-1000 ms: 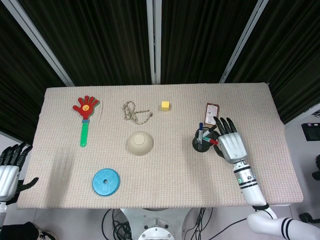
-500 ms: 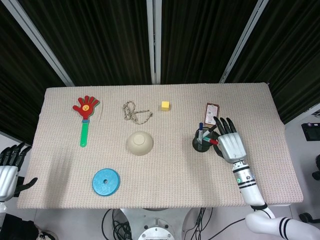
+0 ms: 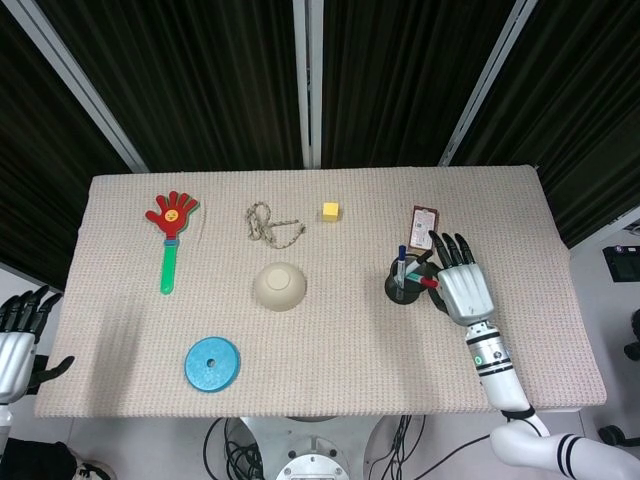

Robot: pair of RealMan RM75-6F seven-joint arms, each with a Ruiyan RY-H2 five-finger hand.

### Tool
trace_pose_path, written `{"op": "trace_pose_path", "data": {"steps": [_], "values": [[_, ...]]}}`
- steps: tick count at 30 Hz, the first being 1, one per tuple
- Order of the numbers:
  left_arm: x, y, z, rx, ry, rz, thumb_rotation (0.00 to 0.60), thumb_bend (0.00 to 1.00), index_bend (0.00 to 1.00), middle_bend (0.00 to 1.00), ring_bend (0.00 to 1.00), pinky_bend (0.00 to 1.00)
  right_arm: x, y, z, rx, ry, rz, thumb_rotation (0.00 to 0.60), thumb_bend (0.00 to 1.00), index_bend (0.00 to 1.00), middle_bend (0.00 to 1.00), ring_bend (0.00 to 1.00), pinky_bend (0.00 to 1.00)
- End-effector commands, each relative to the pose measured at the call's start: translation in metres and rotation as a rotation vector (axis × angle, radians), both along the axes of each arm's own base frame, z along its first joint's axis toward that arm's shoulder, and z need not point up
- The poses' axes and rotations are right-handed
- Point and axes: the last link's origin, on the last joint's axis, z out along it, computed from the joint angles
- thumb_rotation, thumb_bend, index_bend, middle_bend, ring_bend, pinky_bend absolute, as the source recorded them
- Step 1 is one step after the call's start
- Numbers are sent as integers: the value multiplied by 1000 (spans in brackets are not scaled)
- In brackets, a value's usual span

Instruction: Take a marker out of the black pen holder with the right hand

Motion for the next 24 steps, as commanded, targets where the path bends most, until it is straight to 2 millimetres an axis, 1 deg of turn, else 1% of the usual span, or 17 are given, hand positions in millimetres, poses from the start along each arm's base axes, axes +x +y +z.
{"op": "trace_pose_path", "data": {"steps": [1,7,13,19,24], "values": [[0,0,0,0,-1,0,600,154,108,25,0,62,1,0,3,-12,-12,11,600,315,599,32,0,0],[0,0,0,-1,-2,-2,600,154,108,25,0,62,3,2,15,-44,-62,39,600,327,647,56,0,0],[3,1,-1,-3,-1,-9,600,154,108,25,0,62,12,16,31,-77,-97,96,600,327,664,66,0,0],[5,1,-3,-9,0,-14,600,154,111,25,0,62,30,35,41,-78,-118,181,600,327,676,72,0,0],[3,0,-2,-4,-2,-7,600,154,111,25,0,62,45,46,39,-62,-121,234,600,327,681,78,0,0]]}}
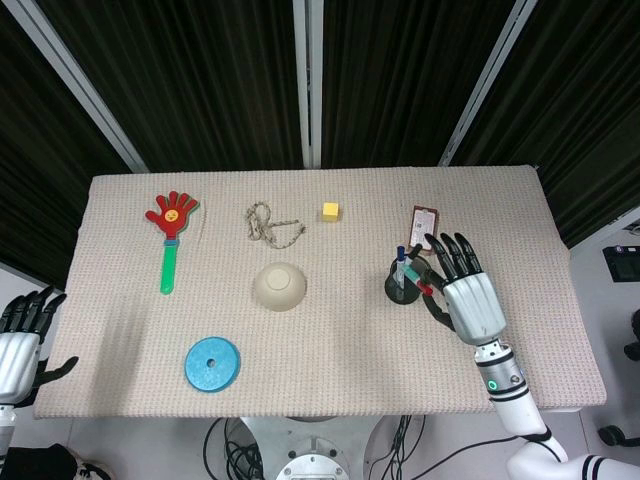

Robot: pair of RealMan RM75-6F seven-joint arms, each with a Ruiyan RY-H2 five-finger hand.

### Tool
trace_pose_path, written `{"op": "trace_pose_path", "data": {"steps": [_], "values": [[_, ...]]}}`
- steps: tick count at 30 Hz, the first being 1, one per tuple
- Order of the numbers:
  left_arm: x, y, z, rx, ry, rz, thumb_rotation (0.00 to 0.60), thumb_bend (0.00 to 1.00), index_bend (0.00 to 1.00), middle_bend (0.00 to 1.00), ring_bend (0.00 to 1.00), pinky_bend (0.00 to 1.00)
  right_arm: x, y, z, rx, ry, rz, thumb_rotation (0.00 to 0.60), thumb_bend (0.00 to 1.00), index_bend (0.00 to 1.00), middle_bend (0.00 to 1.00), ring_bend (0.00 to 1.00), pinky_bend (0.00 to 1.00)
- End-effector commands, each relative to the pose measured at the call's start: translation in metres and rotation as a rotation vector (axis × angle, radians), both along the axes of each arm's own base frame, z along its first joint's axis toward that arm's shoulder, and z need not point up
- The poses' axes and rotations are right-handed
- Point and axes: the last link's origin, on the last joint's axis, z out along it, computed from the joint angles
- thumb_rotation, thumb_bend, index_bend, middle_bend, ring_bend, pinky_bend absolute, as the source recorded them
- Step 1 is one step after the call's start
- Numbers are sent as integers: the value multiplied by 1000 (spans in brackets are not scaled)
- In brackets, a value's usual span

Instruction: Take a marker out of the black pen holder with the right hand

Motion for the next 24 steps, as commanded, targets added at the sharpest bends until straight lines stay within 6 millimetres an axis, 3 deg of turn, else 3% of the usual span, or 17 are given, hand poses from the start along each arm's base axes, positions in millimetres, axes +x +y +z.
{"op": "trace_pose_path", "data": {"steps": [1,9,14,20,22,24], "values": [[-1,0,1,2,1,1,600,154,111,25,0,62,8,7,-3,12,6,33,600,327,682,78,0,0],[-2,-2,4,8,0,3,600,154,111,25,0,62,26,0,-36,68,41,75,600,327,691,82,0,0],[-6,-3,7,16,-9,15,600,154,111,25,0,62,22,-15,-59,82,81,32,600,327,694,81,0,0],[-12,-3,11,23,-14,31,600,154,111,25,0,62,14,-15,-75,124,95,-2,600,327,692,83,0,0],[-12,-3,11,24,-16,29,600,154,111,25,0,62,10,-13,-78,148,108,-16,600,322,651,76,0,0],[-12,-3,10,20,-13,31,600,154,111,25,0,62,4,-10,-79,185,151,-28,600,275,495,43,0,0]]}}
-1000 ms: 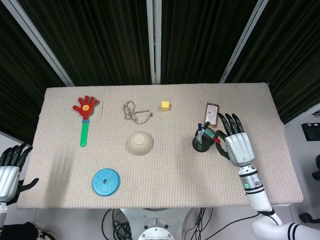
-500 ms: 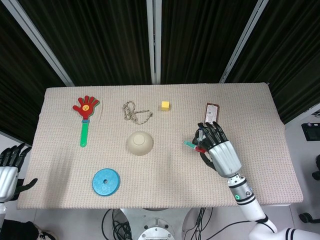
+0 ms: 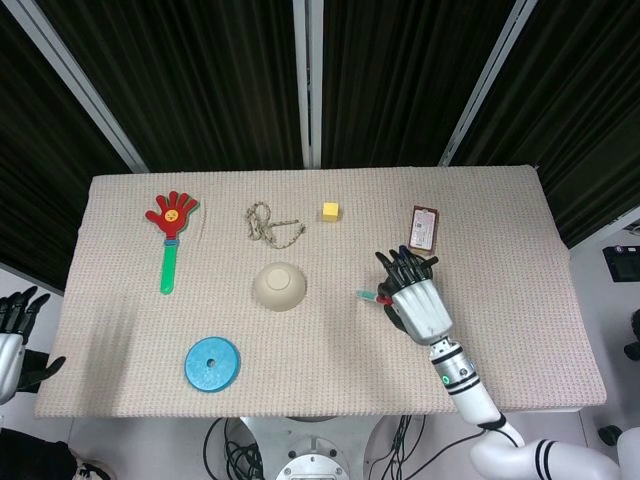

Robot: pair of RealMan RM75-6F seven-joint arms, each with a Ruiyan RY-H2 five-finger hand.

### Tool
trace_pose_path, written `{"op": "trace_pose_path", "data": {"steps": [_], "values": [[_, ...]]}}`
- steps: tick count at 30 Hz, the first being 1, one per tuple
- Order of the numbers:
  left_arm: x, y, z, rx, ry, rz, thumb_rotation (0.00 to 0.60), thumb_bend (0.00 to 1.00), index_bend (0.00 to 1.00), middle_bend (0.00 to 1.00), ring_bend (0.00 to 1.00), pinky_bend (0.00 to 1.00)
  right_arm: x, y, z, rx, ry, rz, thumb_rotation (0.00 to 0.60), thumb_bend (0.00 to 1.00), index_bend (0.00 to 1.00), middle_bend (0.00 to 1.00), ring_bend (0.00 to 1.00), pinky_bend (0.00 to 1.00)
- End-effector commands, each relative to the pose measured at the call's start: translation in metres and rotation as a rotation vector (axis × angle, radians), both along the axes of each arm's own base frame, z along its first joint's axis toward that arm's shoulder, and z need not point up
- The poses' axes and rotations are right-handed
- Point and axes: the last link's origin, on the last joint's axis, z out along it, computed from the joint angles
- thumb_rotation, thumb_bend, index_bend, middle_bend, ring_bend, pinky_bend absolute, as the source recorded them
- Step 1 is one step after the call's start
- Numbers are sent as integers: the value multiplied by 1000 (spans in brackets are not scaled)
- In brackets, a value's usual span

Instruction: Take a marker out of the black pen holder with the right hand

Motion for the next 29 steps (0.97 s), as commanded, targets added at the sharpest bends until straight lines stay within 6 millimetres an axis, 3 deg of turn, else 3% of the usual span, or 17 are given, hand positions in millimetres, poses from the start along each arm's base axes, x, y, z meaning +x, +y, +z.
{"op": "trace_pose_path", "data": {"steps": [1,3,5,8,13,16,22,29], "values": [[0,0,-1,-3,2,2,600,154,111,25,0,62,-8,5,-1,51,60,-22,600,234,358,21,0,0],[0,1,-1,-5,3,3,600,153,111,28,0,62,-13,7,1,84,93,-43,600,163,96,0,0,0],[2,1,-1,-5,5,0,600,154,112,34,0,62,-17,10,6,137,122,-77,600,90,4,0,0,0],[4,2,-2,-5,9,-8,600,154,111,37,0,62,-17,16,20,175,123,-98,600,25,0,0,0,0],[8,0,-2,-4,20,-15,600,154,111,37,0,62,-21,33,53,173,75,-111,600,11,0,0,0,0],[11,0,-2,-5,25,-17,600,154,111,37,0,62,-34,46,79,123,47,-140,600,11,0,0,0,0],[18,2,-2,-7,31,-38,600,154,111,37,0,62,-88,70,129,-71,62,-292,600,11,0,0,0,0],[21,4,-4,-28,39,-50,600,153,111,37,0,62,-142,90,148,-171,63,-486,600,12,0,0,0,0]]}}
